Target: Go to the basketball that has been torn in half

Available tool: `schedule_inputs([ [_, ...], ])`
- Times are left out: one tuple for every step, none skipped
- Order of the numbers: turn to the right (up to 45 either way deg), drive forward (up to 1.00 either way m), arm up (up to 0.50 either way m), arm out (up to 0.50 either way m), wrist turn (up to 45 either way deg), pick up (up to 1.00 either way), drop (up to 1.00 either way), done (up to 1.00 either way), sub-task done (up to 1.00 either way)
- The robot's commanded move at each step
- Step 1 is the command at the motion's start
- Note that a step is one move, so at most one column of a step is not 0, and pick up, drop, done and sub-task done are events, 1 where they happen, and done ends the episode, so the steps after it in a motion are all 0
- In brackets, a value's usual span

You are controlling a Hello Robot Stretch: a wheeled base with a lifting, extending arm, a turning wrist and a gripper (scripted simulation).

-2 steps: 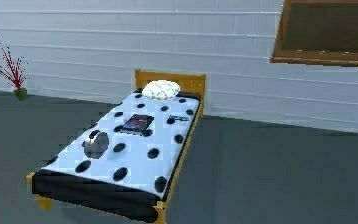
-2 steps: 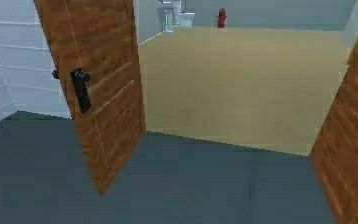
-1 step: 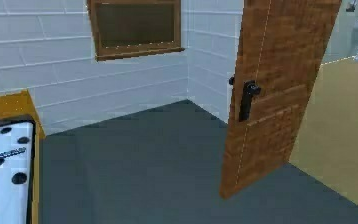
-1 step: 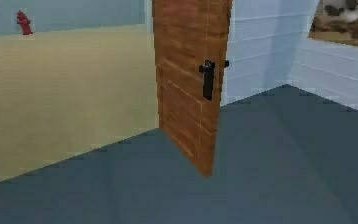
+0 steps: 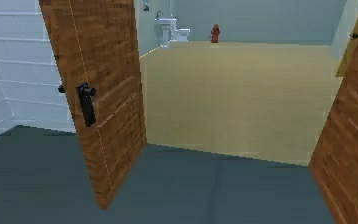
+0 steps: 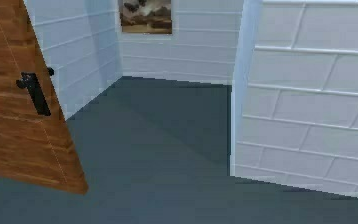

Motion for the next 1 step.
schedule_inputs([
  [24.0, 0.0, 0.0, 0.0, 0.0, 0.0, 0.0, 0.0, 0.0],
])
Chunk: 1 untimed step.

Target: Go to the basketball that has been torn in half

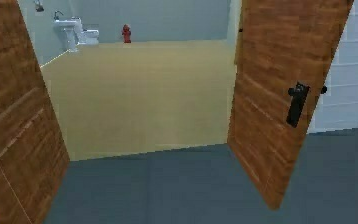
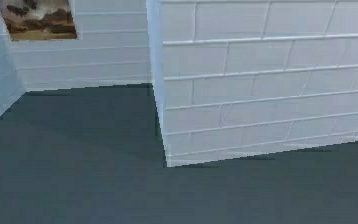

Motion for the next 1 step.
schedule_inputs([
  [0.0, 1.0, 0.0, 0.0, 0.0, 0.0, 0.0, 0.0, 0.0],
])
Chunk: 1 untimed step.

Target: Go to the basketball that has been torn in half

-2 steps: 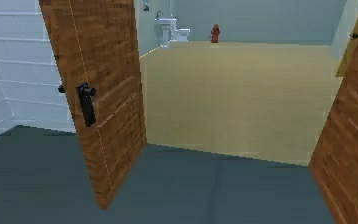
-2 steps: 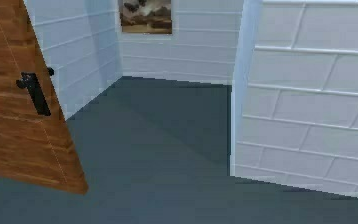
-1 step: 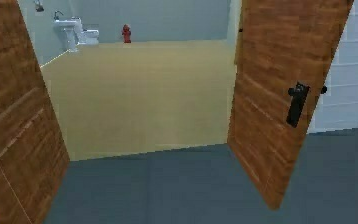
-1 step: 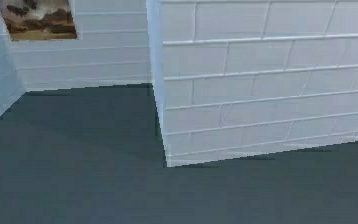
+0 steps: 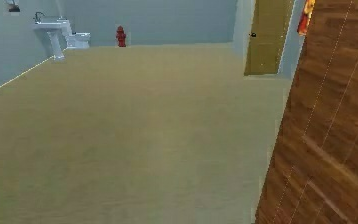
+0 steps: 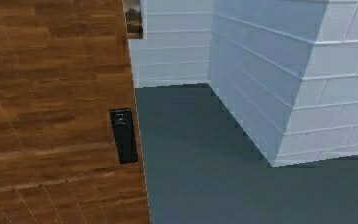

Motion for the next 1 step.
schedule_inputs([
  [3.0, 0.0, 0.0, 0.0, 0.0, 0.0, 0.0, 0.0, 0.0],
])
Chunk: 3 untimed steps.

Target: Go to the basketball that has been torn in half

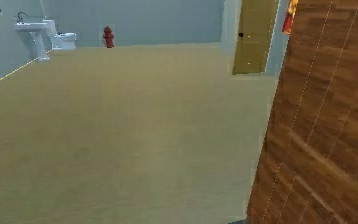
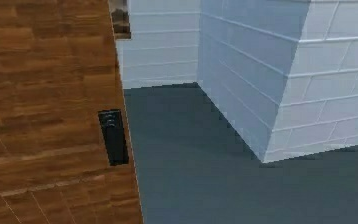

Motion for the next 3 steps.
schedule_inputs([
  [0.0, 0.2, 0.0, 0.0, 0.0, 0.0, 0.0, 0.0, 0.0],
  [6.0, 0.0, 0.0, 0.0, 0.0, 0.0, 0.0, 0.0, 0.0],
  [0.0, 1.0, 0.0, 0.0, 0.0, 0.0, 0.0, 0.0, 0.0],
])
